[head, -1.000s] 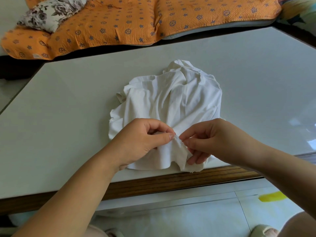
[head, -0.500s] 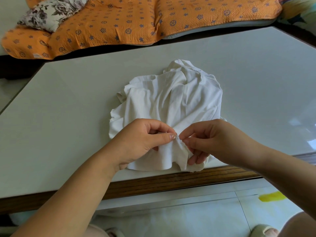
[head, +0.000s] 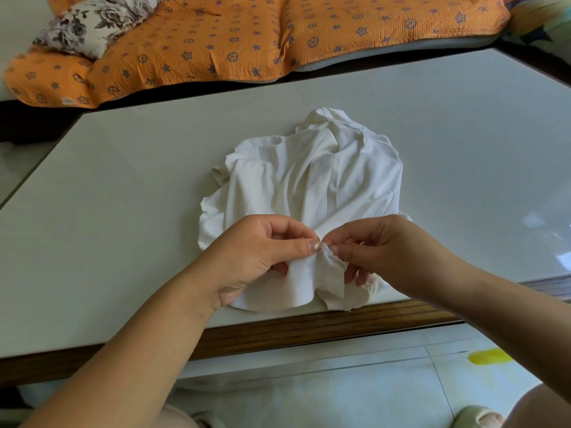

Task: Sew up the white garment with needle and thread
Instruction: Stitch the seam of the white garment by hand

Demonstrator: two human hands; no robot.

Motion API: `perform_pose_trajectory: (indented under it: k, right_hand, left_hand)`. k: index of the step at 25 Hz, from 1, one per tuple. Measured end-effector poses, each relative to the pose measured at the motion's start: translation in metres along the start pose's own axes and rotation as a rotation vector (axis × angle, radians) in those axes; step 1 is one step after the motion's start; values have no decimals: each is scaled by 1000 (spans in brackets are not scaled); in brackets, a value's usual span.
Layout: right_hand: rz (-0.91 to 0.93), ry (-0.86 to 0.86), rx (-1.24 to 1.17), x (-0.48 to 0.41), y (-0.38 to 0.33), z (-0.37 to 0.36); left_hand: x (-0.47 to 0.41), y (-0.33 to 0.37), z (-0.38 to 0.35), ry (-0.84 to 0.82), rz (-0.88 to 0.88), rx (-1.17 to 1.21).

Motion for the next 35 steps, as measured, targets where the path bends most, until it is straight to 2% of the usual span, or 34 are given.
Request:
perform_pose_trajectory:
  k: [10,19,23,25,27,31,33,35]
  right_hand:
    - [27,115,-135,5,-8,-1]
    - [132,99,-79,8,-12,-5]
    - [93,248,-58,1,-10,4]
    - [44,332,-131,-5,-7,17]
    - [-31,338,-290,-10,-4,26]
    - [-160,218,-891,-15,-1,27]
    - [-137,220,-946,-17,0,28]
    - [-107,287,-846,-20,5,31]
  left_hand:
    - [-2,-2,-1,30,11,47]
    - [-4,-5,-3,45,36,87]
    - [-4,-6,-3,64,55,71]
    - [-4,-6,-1,79,55,56]
    - [-4,-7,1,90,49,53]
    - [-4,-5,0,64,23,65]
    - [-4,-4,0,45,11,64]
    - [-3,-3,-1,29,0,61]
Point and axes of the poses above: each hand's wrist, its own x-axis away from the middle knuckle, its own z-axis out of the back of the hand, y = z × x, the point moved 4 cm from there along -x, towards the middle knuckle, and after that the axes turned 4 degrees about x, right-handed, at the moved point
